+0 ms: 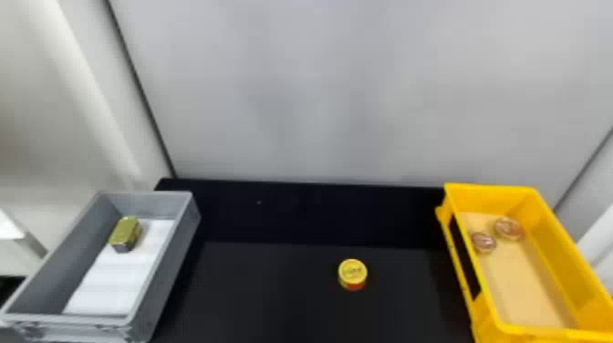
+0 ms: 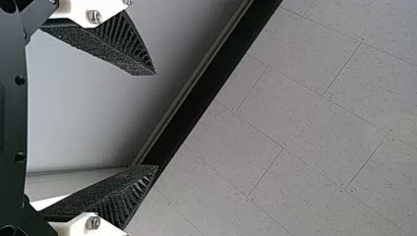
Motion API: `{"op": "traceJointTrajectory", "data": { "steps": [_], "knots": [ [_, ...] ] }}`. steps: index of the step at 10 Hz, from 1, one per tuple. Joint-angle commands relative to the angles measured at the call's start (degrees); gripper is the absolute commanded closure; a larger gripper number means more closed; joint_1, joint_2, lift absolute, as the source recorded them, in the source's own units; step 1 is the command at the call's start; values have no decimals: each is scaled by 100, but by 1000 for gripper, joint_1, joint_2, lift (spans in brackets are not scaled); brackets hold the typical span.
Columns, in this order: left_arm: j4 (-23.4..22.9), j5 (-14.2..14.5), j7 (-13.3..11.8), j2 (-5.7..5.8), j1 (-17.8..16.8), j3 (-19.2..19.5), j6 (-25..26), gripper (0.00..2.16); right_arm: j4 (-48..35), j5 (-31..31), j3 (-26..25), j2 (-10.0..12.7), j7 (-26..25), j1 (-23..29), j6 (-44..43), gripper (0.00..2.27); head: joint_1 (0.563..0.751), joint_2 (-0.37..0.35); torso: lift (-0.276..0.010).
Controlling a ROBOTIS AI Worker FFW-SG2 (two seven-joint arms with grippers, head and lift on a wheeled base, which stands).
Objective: Pick up the round yellow can and place it in the yellow rectangular box
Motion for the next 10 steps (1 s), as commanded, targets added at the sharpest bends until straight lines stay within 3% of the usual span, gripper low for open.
{"op": "traceJointTrajectory", "data": {
  "steps": [1, 10],
  "knots": [
    [0, 0, 1, 8, 0, -9, 3, 110, -2, 0, 0, -4, 0, 9, 0, 113, 663, 54, -10],
    [-53, 0, -8, 43, -35, -27, 91, 110, -55, -105, -62, -4, -44, 123, 167, 113, 663, 54, -10]
  ]
}}
